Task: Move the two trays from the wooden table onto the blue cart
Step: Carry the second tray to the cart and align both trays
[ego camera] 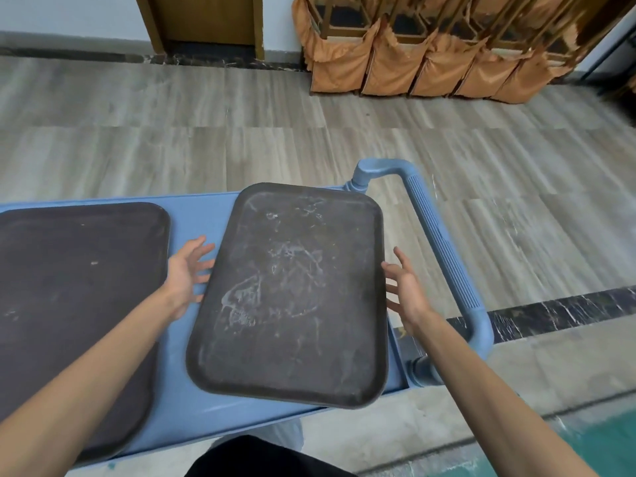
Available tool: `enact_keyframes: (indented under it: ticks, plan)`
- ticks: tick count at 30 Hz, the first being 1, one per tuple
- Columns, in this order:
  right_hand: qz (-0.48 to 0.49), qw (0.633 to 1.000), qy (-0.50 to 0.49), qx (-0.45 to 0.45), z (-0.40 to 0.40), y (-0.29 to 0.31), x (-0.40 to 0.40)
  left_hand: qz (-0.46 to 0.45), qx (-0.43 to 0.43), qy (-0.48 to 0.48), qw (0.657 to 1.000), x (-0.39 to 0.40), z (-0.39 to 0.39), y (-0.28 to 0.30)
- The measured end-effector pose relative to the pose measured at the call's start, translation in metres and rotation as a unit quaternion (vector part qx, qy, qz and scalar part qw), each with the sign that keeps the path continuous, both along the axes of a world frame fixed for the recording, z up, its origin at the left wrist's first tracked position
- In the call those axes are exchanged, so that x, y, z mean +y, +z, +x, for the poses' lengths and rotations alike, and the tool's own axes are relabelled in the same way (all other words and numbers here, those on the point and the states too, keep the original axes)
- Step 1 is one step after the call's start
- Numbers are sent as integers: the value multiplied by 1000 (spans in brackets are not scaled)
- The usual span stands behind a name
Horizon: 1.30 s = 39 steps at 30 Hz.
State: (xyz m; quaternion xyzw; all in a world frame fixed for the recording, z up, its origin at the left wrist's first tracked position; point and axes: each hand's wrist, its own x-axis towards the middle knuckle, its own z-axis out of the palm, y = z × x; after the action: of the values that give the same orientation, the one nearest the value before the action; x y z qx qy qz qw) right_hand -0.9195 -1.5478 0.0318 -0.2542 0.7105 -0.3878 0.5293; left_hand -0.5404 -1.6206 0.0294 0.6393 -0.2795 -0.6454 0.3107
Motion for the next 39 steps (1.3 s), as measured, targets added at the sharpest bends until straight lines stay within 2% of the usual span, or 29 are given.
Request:
enact_keyframes:
  ticks: [16, 23, 30, 33, 35, 37, 39]
  plan:
    - [11, 997, 73, -13, 10, -14, -41, -3, -3, 85, 996, 38, 20, -2]
    - [14, 997, 69, -31, 13, -13, -40, 2, -12, 79, 997, 40, 20, -6]
    - [-7, 992, 123, -32, 15, -7, -34, -11, 9, 60, 998, 46, 21, -5]
    - [-37, 985, 164, 27, 17, -3, -19, -56, -26, 47, 997, 54, 15, -6]
    - [-81, 968, 210, 109, 23, -3, 1, -139, -141, 10, 980, 69, 7, -12]
    - [-119, 924, 293, 216, 34, -10, 31, -236, -307, -91, 918, 95, -1, -21]
    - [-142, 862, 386, 298, 51, -22, 67, -301, -369, -231, 848, 129, -11, -29]
